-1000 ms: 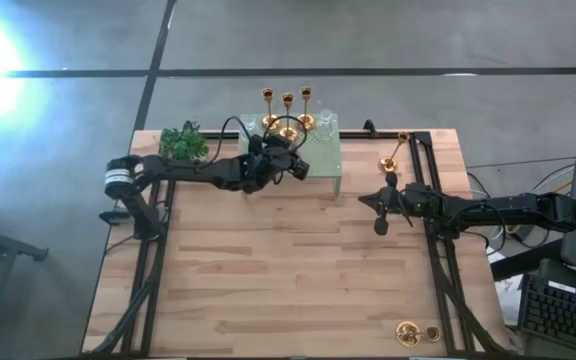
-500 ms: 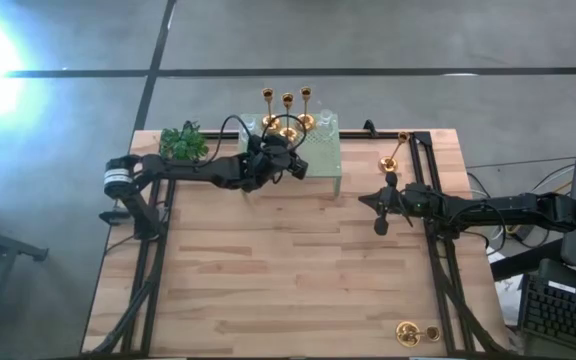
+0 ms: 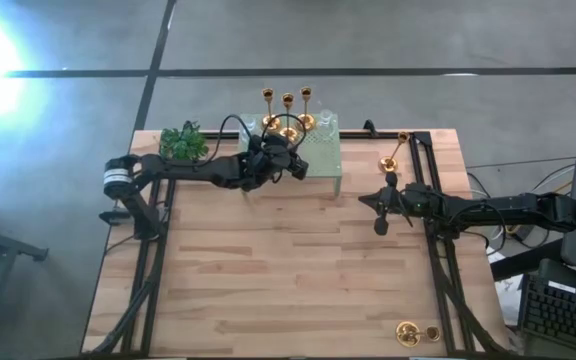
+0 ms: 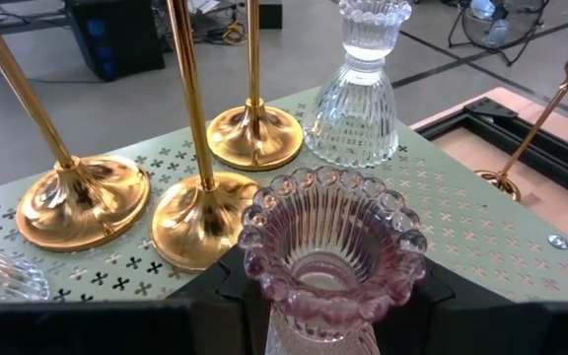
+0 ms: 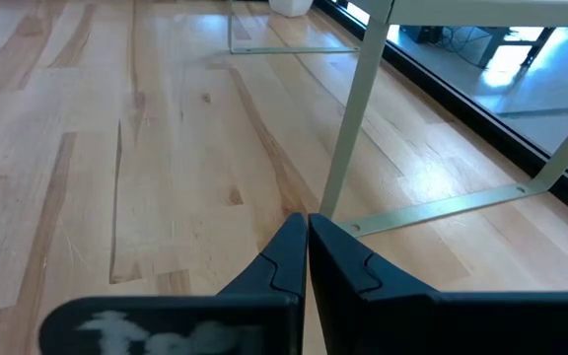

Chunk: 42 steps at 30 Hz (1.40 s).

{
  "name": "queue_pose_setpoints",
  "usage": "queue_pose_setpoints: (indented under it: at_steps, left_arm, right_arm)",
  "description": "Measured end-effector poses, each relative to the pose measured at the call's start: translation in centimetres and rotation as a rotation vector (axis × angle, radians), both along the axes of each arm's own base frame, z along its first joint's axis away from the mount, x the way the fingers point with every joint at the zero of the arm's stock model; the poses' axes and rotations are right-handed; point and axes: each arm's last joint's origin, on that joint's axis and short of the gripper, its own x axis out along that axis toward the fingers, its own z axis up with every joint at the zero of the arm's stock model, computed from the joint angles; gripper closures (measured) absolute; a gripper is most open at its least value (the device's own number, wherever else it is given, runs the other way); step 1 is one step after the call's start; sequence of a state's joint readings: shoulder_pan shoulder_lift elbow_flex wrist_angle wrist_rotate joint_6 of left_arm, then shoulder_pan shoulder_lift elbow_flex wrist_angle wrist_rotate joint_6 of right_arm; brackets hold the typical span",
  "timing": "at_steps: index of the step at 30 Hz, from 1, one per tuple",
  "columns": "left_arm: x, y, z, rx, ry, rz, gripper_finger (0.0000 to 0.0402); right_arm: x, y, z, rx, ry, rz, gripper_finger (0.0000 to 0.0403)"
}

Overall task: Pick & Place candle stick holders
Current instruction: Put the pink glass candle holder on the shelf

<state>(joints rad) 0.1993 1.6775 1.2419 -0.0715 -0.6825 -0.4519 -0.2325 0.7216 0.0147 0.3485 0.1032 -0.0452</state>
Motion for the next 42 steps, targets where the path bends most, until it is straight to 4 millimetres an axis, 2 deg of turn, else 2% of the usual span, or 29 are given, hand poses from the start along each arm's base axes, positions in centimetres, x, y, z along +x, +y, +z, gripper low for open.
queue_pose_setpoints:
  at_steps: [15,21,25,42]
  left_arm:
    - [0.02,-0.05,-0.05,-0.006,0.006,-0.018,0.0272]
    - [0.0,-0.07,-0.27,-0.014,0.013,-0.018,0.0197]
    - [-0.01,-0.06,-0.43,-0.012,0.027,-0.021,0.0169]
    - [-0.22,-0.07,0.15,0.022,0.038,-0.03,0.0154]
  right_arm:
    - [0.0,0.0,0.0,0.0,0.0,0.0,0.0394]
    - [0.0,0.0,0.0,0.0,0.0,0.0,0.0394]
    - [0.0,0.0,0.0,0.0,0.0,0.0,0.0394]
    - [0.0,0.0,0.0,0.0,0.0,0.0,0.0394]
